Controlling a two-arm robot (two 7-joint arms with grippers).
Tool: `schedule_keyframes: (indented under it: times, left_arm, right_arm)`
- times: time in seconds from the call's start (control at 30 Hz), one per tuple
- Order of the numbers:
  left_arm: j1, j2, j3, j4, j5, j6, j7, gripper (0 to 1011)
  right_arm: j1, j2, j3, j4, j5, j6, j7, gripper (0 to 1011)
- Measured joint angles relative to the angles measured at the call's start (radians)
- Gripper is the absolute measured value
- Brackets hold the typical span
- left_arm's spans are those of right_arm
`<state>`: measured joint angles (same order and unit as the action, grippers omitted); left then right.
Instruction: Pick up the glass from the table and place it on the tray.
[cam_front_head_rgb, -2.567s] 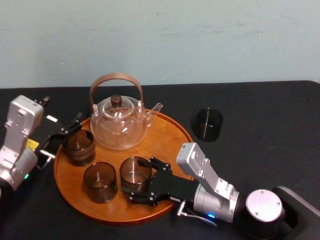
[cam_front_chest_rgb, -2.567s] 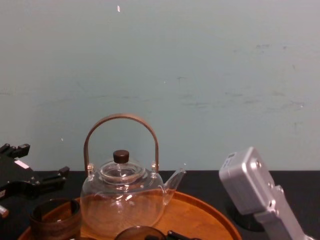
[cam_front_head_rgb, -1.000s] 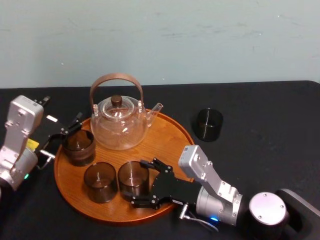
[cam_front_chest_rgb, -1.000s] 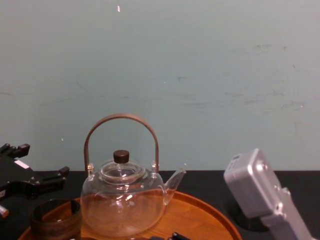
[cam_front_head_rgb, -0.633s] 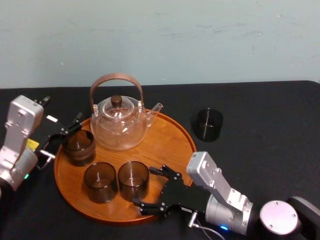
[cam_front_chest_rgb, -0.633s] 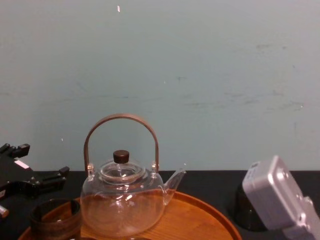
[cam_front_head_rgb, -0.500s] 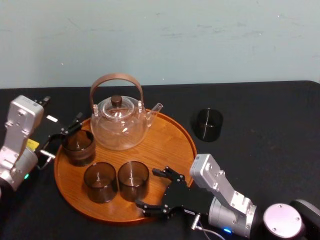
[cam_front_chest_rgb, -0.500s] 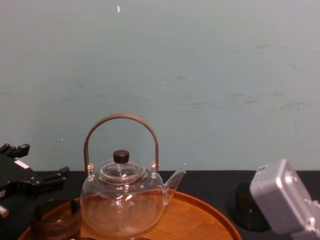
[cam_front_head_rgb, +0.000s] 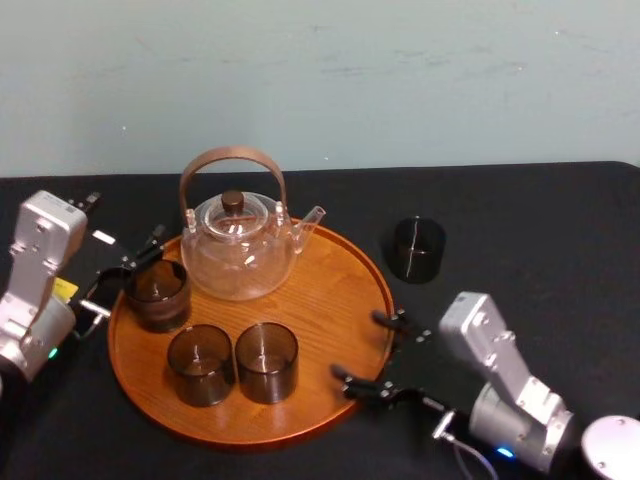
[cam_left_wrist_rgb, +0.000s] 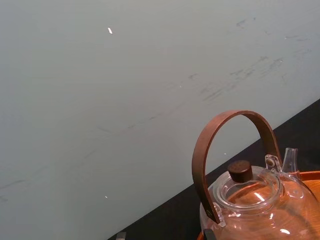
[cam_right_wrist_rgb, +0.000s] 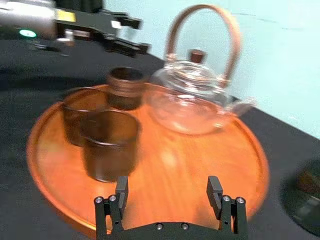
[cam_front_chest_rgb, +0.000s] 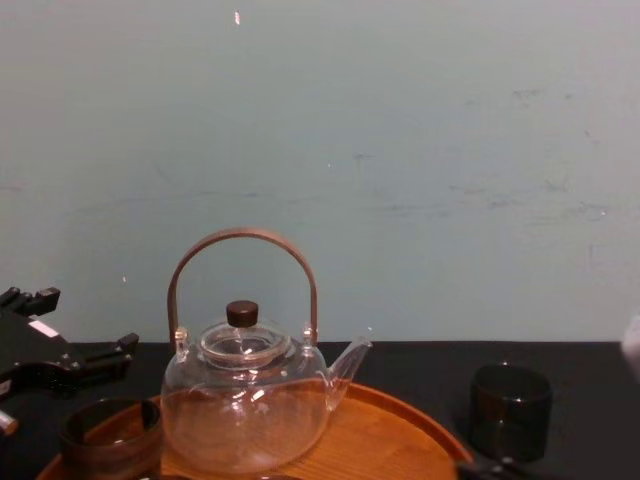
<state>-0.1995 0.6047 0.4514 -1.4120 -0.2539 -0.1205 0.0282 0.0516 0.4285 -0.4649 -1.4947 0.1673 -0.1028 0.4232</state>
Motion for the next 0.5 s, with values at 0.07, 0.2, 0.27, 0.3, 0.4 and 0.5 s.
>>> schedule_keyframes:
  times: [0.07,0.2,0.27,0.3,0.4,0.5]
  left_arm:
    - [0.0,0.0,0.0,0.0,0.0,0.0,0.0,1001]
    - [0.0,0.0,0.0,0.0,0.0,0.0,0.0,1001]
    - [0.0,0.0,0.0,0.0,0.0,0.0,0.0,1001]
    - [0.0,0.0,0.0,0.0,0.0,0.0,0.0,1001]
    - [0.0,0.0,0.0,0.0,0.0,0.0,0.0,1001]
    - [0.0,0.0,0.0,0.0,0.0,0.0,0.0,1001]
  right_arm:
    - [-0.008,0.002,0.014,-0.003,-0.002,0.001,-0.012,1002]
    - [-0.029,0.008,0.06,-0.006,-0.002,0.002,-0.047,1003]
    - [-0.042,0.012,0.089,-0.006,0.001,0.002,-0.067,1002]
    - [-0.052,0.014,0.109,-0.006,0.004,0.002,-0.08,1002]
    - [-0.07,0.018,0.149,-0.005,0.012,0.002,-0.104,1002]
    - [-0.081,0.019,0.176,0.0,0.019,0.001,-0.117,1002]
